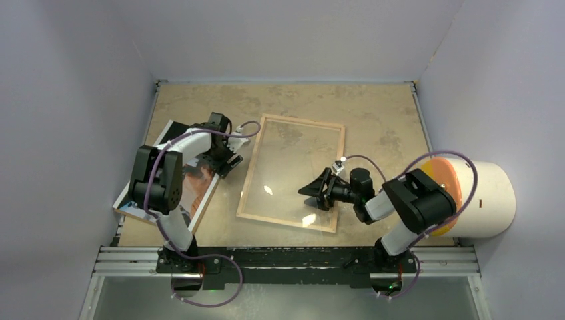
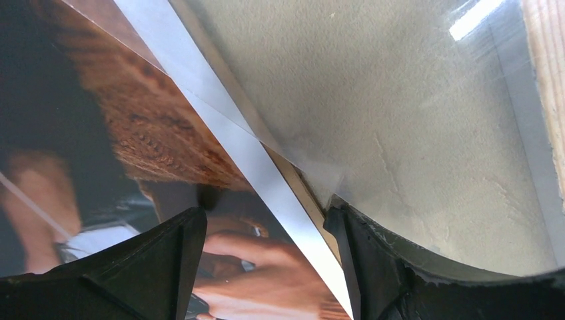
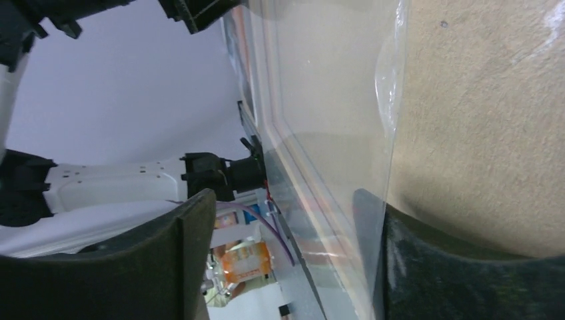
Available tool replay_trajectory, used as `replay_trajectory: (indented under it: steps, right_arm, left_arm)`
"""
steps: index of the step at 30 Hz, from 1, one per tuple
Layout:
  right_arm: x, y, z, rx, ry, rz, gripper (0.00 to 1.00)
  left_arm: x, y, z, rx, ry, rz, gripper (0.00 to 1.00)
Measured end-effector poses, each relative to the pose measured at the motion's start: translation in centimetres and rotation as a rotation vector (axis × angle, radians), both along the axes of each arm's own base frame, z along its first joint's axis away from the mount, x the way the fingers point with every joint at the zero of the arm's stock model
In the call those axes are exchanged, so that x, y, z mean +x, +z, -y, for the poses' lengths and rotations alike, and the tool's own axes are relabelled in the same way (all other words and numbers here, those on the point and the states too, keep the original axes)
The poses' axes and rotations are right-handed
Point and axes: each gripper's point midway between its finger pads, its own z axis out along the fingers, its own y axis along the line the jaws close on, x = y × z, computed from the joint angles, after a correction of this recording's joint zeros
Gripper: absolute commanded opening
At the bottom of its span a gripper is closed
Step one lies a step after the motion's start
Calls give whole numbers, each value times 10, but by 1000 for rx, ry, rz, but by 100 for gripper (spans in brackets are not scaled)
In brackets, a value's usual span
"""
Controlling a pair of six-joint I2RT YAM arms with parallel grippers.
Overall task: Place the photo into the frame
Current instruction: Place the photo frame item in the photo frame.
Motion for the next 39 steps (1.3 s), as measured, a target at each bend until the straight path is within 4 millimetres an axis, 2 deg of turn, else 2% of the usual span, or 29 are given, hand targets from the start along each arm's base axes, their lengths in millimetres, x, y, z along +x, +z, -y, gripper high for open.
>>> replay_trajectory:
  steps: [2, 11, 17, 20, 23, 27, 30, 33, 39]
  right_arm:
    - [2, 1, -1, 39, -13, 7, 69]
    - [5, 1, -7, 106, 8, 47, 79]
    - [36, 19, -14, 13, 38, 250, 87]
    - [50, 30, -16, -44, 49, 331, 82]
    - [58, 28, -17, -97, 76, 357, 70]
    - [54, 17, -15, -148, 112, 348, 57]
    - [51, 16, -12, -175, 137, 355, 52]
    - [48, 29, -10, -189, 161, 398, 46]
    - [61, 60, -7, -158, 180, 475, 44]
  left_arm:
    - [0, 0, 1, 15, -8, 4, 74]
    - [0, 2, 1, 51, -20, 15, 73]
    - [0, 2, 1, 53, -21, 17, 73]
    - [0, 2, 1, 53, -21, 17, 73]
    - [0, 2, 1, 53, -21, 17, 74]
    - [0, 2, 1, 53, -22, 17, 74]
    - [0, 2, 1, 54, -22, 18, 73]
    - [1, 3, 1, 55, -22, 18, 73]
    - [1, 3, 1, 55, -23, 18, 73]
